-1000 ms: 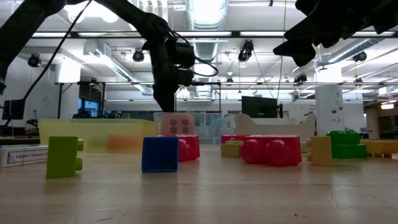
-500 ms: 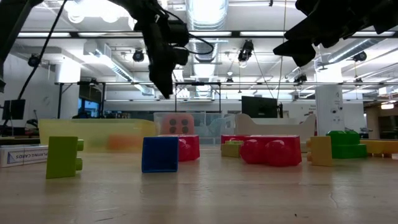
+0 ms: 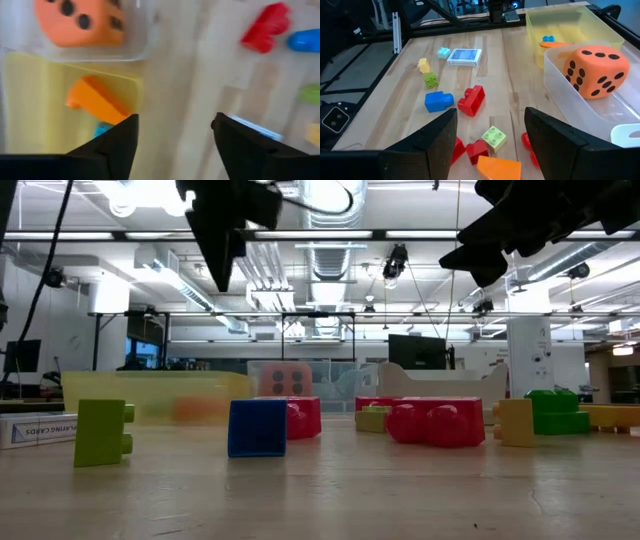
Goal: Pick & Place Toys
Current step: Put the blue deck of cards into the white bin
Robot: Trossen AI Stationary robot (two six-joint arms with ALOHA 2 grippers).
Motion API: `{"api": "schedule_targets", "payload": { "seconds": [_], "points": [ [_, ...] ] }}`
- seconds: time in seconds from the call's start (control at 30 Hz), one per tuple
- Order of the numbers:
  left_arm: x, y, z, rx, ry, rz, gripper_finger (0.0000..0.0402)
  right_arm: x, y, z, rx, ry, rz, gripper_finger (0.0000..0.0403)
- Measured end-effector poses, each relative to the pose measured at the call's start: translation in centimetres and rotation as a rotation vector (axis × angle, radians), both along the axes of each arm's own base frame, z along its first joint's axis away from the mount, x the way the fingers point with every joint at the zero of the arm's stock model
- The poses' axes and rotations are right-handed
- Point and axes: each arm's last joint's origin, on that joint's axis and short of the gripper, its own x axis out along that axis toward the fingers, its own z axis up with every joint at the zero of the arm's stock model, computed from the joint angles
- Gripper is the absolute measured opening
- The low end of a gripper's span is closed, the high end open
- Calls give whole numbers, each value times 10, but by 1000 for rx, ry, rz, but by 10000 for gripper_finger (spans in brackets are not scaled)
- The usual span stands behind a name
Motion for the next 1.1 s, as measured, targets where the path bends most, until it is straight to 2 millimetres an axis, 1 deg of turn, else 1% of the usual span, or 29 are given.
{"api": "schedule_targets", "payload": {
  "seconds": [0.1,0.2,0.4,0.5,0.6,0.67,0.73,0.87,1.0,1.1],
  "points": [
    [0,-27,2,-7,-16,42,212,0,0,0,9,1,-4,230],
    [-2,-51,-4,5,-22,179,193,0,0,0,35,4,-14,230],
    [-20,-94,-30,31,59,310,165,0,0,0,55,7,-22,230],
    [-28,-108,-44,52,98,387,161,0,0,0,55,5,-24,230],
    [-37,-112,-60,105,127,538,160,0,-1,0,46,2,-49,230],
    [-42,-110,-71,136,147,689,160,0,-1,0,38,1,-69,230],
    [-49,-106,-80,162,197,789,160,0,-2,0,36,0,-74,230],
    [-60,-96,-97,191,281,827,160,0,-2,0,36,0,-73,230],
    [-67,-95,-110,195,323,829,162,0,-1,0,36,1,-72,230],
    [-70,-94,-115,199,339,835,182,0,-1,0,35,1,-72,230]
  ]
}}
